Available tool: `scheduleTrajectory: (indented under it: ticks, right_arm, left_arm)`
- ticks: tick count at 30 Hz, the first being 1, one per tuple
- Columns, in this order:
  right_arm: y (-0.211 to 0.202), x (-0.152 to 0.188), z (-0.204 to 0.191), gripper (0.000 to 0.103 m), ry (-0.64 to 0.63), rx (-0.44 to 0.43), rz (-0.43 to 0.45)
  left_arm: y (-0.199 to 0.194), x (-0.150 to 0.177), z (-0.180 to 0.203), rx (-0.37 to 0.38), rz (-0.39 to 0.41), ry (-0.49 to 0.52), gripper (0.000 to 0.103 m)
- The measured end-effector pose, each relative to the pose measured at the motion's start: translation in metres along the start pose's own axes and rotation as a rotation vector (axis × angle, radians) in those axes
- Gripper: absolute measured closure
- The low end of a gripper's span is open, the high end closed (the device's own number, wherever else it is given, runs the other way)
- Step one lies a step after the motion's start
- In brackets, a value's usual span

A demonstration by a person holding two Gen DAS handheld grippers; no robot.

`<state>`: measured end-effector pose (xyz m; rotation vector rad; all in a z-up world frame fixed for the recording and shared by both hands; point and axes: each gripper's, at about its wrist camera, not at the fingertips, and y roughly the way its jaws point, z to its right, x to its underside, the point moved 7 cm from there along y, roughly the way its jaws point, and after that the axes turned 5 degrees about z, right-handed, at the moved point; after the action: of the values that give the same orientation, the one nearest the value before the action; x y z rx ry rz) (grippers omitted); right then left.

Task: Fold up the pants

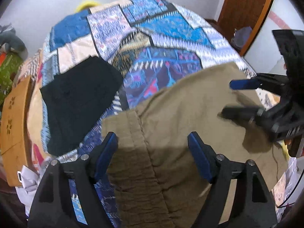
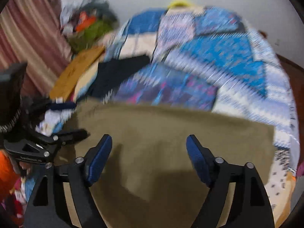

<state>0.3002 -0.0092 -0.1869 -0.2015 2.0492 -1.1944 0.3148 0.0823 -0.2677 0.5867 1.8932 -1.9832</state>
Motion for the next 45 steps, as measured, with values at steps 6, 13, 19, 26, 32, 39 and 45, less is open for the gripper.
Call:
scheduleTrajectory:
  ticks: [6, 13, 19, 26, 32, 39, 45]
  right_arm:
    - [0.014, 0.027, 0.005, 0.024, 0.026, -0.008, -0.057]
    - [-0.017, 0.053, 0.016, 0.024, 0.089, 0.020, -0.038]
    - [-0.039, 0.082, 0.016, 0.023, 0.101, 0.058, -0.009]
    - [-0.066, 0.117, 0.013, 0.022, 0.111, 0.104, 0.051]
    - [-0.079, 0.132, 0.019, 0.022, 0.188, 0.131, 0.086]
    - [-0.088, 0.138, 0.017, 0.022, 0.256, 0.144, 0.128]
    - [-0.104, 0.117, -0.011, 0.022, 0.154, 0.171, 0.207]
  left_arm:
    - [0.001, 0.016, -0.006, -0.019, 0.011, -0.012, 0.012]
    - [-0.013, 0.031, -0.012, -0.012, 0.016, -0.044, 0.012]
    - [-0.028, 0.046, -0.010, -0.026, 0.029, -0.040, 0.012]
    - [-0.043, 0.059, -0.010, -0.042, 0.056, -0.055, 0.012]
    - [-0.055, 0.069, -0.010, -0.064, 0.084, -0.059, 0.010]
    - [-0.075, 0.074, -0.011, -0.074, 0.096, -0.075, 0.010]
    - [-0.106, 0.070, -0.020, -0.042, 0.161, -0.189, 0.010]
